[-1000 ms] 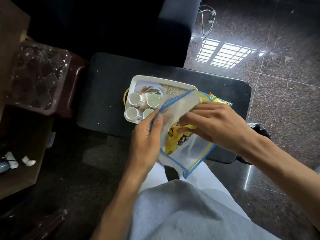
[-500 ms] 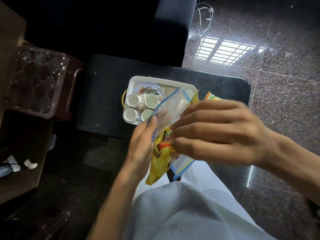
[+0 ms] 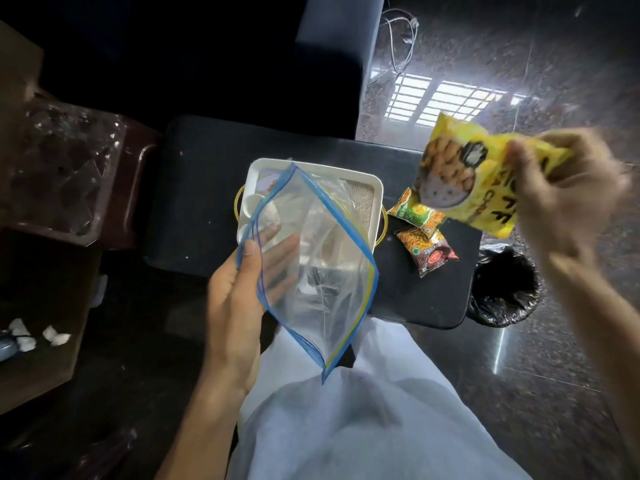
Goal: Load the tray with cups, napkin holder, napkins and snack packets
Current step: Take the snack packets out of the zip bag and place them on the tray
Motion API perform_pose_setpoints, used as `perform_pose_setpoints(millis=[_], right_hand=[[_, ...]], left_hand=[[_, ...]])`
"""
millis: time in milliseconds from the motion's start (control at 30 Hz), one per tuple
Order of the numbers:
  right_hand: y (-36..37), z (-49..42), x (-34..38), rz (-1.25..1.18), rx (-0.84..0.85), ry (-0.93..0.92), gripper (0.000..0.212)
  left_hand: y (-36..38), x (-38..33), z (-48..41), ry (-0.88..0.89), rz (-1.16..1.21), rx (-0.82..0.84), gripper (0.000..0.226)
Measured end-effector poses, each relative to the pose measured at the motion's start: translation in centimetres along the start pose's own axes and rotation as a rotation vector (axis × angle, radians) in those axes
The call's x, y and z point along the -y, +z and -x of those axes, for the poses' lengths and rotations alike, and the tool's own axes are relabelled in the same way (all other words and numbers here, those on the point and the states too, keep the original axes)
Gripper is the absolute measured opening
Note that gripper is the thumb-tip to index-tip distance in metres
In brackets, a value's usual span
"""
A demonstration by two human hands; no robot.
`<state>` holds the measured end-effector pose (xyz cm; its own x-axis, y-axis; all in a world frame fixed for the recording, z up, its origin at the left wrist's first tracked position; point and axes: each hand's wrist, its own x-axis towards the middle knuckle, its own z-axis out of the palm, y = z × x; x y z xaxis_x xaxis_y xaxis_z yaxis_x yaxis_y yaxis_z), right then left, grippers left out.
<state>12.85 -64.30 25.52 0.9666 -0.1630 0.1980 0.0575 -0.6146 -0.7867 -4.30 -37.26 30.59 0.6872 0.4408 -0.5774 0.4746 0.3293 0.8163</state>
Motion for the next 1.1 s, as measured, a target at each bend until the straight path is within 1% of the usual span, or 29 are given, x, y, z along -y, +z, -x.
perform_pose_setpoints(millis=[67,167,233,333,400,500,600,700,767,833,933,1000,1100], right_hand=[[1.5,0.9,-2.9,0.111,0.081,0.074,0.034],[4.8,3.5,-9.0,0.313,0.3,0.134,0.029],[6.6,4.7,-11.8,0.426,0.44,0.15,0.03],[9.0,6.1,-14.1,0.606,0.606,0.159,0.028],[10.1,6.7,-14.7,0.648,0.672,0.173,0.029],[11.5,6.9,-15.2,0.655,0.701,0.196,0.03],[12.8,6.8,-15.8,0.678,0.739,0.21,0.025],[13.2,6.5,-16.5,0.642,0.757,0.255,0.023],[13.2,6.2,-16.6,0.616,0.751,0.249,0.025],[12.8,6.0,-16.1,0.549,0.715,0.169,0.028],[10.8,6.0,-13.5,0.294,0.643,0.0,0.034],[8.9,6.4,-10.5,0.104,0.633,-0.112,0.045],[6.4,7.8,-5.8,-0.082,0.722,-0.239,0.078]], left_hand=[[0.2,-0.2,0.3,0.019,-0.003,-0.006,0.04],[0.7,-0.3,0.8,0.026,-0.033,-0.015,0.05],[1.0,0.0,1.1,0.019,-0.045,-0.024,0.051],[1.5,0.5,1.5,-0.001,-0.054,-0.053,0.051],[1.9,0.8,1.8,-0.012,-0.055,-0.064,0.051],[2.7,1.2,1.9,-0.031,-0.042,-0.073,0.052],[3.5,1.6,1.7,-0.046,-0.049,-0.079,0.052],[4.1,1.9,1.4,-0.063,-0.07,-0.073,0.05],[4.4,2.0,1.2,-0.069,-0.072,-0.068,0.046],[4.7,1.9,0.9,-0.064,-0.072,-0.062,0.044],[4.8,1.7,0.6,-0.049,-0.094,-0.055,0.038],[4.8,1.6,0.3,-0.039,-0.121,-0.049,0.031],[4.8,1.5,-0.2,-0.046,-0.129,-0.038,0.03]])
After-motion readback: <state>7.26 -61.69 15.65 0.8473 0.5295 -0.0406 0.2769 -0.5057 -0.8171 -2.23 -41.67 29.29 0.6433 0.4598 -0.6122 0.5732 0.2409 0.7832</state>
